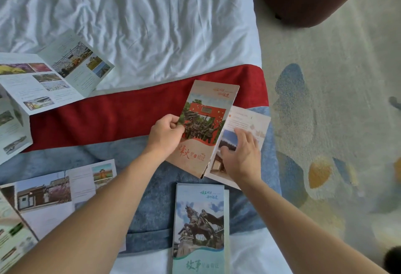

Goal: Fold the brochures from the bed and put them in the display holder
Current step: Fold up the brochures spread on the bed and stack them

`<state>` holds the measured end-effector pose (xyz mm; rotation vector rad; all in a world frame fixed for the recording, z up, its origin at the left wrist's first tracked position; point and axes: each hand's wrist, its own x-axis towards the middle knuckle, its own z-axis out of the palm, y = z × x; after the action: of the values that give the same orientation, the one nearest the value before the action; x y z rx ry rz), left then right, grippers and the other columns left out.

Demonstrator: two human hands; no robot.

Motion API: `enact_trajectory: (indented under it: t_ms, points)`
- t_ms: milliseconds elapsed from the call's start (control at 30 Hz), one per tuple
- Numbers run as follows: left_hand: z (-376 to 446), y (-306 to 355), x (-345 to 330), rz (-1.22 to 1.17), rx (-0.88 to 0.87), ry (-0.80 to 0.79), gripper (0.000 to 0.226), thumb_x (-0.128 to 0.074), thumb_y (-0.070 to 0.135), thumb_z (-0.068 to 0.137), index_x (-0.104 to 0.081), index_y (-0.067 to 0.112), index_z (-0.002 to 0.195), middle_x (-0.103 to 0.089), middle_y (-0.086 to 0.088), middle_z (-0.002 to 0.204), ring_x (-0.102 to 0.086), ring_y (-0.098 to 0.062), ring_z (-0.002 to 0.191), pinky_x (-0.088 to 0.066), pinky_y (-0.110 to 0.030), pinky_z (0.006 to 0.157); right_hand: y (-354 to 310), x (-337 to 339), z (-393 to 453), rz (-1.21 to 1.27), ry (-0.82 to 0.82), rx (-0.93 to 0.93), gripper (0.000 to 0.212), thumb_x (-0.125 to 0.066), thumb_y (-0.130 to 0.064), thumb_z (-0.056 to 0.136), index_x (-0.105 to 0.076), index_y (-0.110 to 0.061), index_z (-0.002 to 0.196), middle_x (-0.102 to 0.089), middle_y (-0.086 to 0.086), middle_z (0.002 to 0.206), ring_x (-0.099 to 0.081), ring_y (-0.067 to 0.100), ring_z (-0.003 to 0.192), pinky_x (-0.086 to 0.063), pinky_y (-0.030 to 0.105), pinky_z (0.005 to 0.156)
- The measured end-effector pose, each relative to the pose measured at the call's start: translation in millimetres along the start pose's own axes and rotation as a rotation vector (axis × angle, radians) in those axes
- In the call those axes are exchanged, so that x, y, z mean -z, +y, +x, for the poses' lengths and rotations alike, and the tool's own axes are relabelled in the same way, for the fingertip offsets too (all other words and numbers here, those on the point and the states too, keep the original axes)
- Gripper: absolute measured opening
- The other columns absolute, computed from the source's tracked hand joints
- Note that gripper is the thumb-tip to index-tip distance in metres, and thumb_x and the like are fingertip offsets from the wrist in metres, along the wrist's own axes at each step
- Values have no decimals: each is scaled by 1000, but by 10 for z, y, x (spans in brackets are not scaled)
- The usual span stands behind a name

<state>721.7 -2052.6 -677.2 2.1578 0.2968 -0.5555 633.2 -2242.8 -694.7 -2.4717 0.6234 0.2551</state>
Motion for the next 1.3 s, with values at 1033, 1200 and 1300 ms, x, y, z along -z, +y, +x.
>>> enact_trajectory:
  t_ms: [1033, 1200, 1300]
  points:
    - [-598, 253, -985, 451, -429, 28, 48, -67, 15, 85, -54, 8, 131, -49, -8, 121, -55, -28, 105, -46, -43, 94, 636, 237, -269, 200, 67, -25, 51, -56, -8, 86, -52, -19, 135, -43, 0, 131, -47, 9, 87, -50, 27, 69]
    - [-814, 137, -805, 430, -509, 51, 44, -67, 6, 83, -55, 2, 125, -44, -10, 126, -57, -29, 99, -50, -41, 89, 513, 281, -477, 167, 109, 44, 45, -57, -6, 87, -59, -12, 132, -47, 4, 128, -61, 23, 89, -56, 38, 71]
    - [-1048, -35, -712, 450, -548, 56, 46, -68, 3, 83, -54, 4, 127, -43, -9, 130, -57, -31, 96, -52, -46, 86, 485, 206, -670, 138, 121, 85, 43, -57, -7, 88, -62, -12, 131, -50, 5, 128, -62, 24, 88, -52, 33, 68]
